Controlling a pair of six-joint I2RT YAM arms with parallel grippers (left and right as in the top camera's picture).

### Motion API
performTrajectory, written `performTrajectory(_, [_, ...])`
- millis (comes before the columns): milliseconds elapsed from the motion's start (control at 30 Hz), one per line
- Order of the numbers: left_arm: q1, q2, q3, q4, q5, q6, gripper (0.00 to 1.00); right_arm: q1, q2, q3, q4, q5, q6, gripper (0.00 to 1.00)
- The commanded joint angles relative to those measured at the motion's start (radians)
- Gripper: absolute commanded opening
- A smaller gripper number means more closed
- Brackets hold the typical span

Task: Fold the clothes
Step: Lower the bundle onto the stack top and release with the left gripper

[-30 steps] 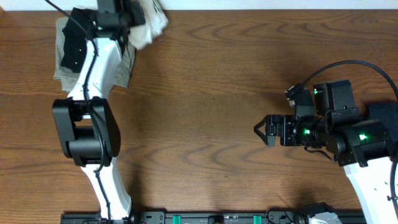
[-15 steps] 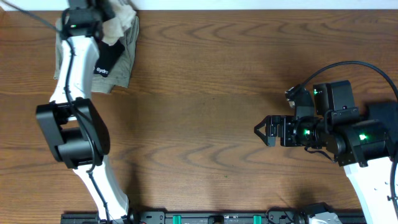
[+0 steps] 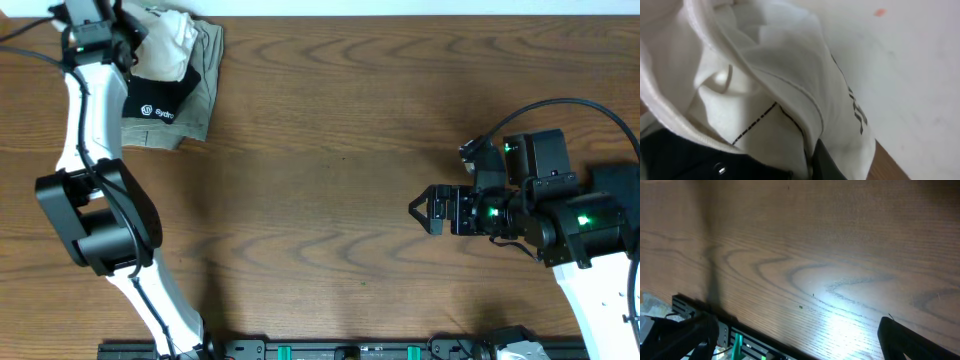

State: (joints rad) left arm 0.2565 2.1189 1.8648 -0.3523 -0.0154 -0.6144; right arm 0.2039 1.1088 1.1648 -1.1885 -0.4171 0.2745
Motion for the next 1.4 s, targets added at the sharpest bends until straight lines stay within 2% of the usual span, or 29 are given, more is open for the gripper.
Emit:
performTrajectory(0, [0.025, -0.013, 0.021, -0.034, -0.024, -0.107, 0.06, -0.007, -0.003, 0.008, -0.001, 0.002, 0.010, 0.99])
performTrajectory(267, [0.031, -0.013, 0.019, -0.112, -0.014, -0.125, 0.06, -0.007, -0.003, 0.008, -0.004, 0.002, 0.010, 0.99])
performTrajectory(433, [0.021, -0.013, 0.002, -0.142, 0.071, -0.129, 0.06, -0.007, -0.003, 0.008, -0.005, 0.002, 0.010, 0.99])
performTrajectory(567, [0.016, -0.006, -0.014, -0.163, 0.132, -0.217, 0.05, -0.007, -0.003, 0.008, -0.007, -0.006, 0.010, 0.99])
performTrajectory(700, [0.004, 0.010, -0.014, -0.171, 0.190, -0.219, 0.06, -0.007, -0.003, 0.008, -0.016, -0.006, 0.017, 0.99])
performTrajectory(967, [-0.011, 0.027, -0.015, -0.214, 0.190, -0.212, 0.06, -0.007, -0.003, 0.008, -0.025, -0.006, 0.017, 0.99])
performTrajectory(1067, [-0.007, 0.027, -0.015, -0.217, 0.187, -0.163, 0.06, -0.007, -0.003, 0.008, -0.028, -0.005, 0.016, 0.99])
performTrajectory(1100, [-0.006, 0.027, -0.015, -0.223, 0.188, -0.147, 0.10, -0.007, -0.003, 0.008, -0.028, -0.005, 0.016, 0.99])
performTrajectory(1167, [-0.002, 0.027, -0.015, -0.245, 0.187, -0.129, 0.45, -0.007, -0.003, 0.008, -0.030, -0.006, 0.016, 0.99])
performTrajectory(1200, [0.000, 0.027, -0.015, -0.250, 0.188, -0.118, 0.70, -0.007, -0.003, 0.008, -0.031, -0.005, 0.016, 0.99])
performTrajectory(1233, [0.002, 0.027, -0.015, -0.252, 0.188, -0.097, 0.88, -0.007, -0.003, 0.008, -0.032, -0.005, 0.016, 0.99])
performTrajectory(1267, [0.004, 0.026, -0.015, -0.253, 0.188, -0.068, 0.98, -0.007, -0.003, 0.008, -0.032, -0.005, 0.016, 0.99])
performTrajectory(1367, [0.016, 0.018, -0.015, -0.258, 0.188, -0.026, 0.98, -0.007, -0.003, 0.008, -0.033, -0.006, 0.016, 0.99])
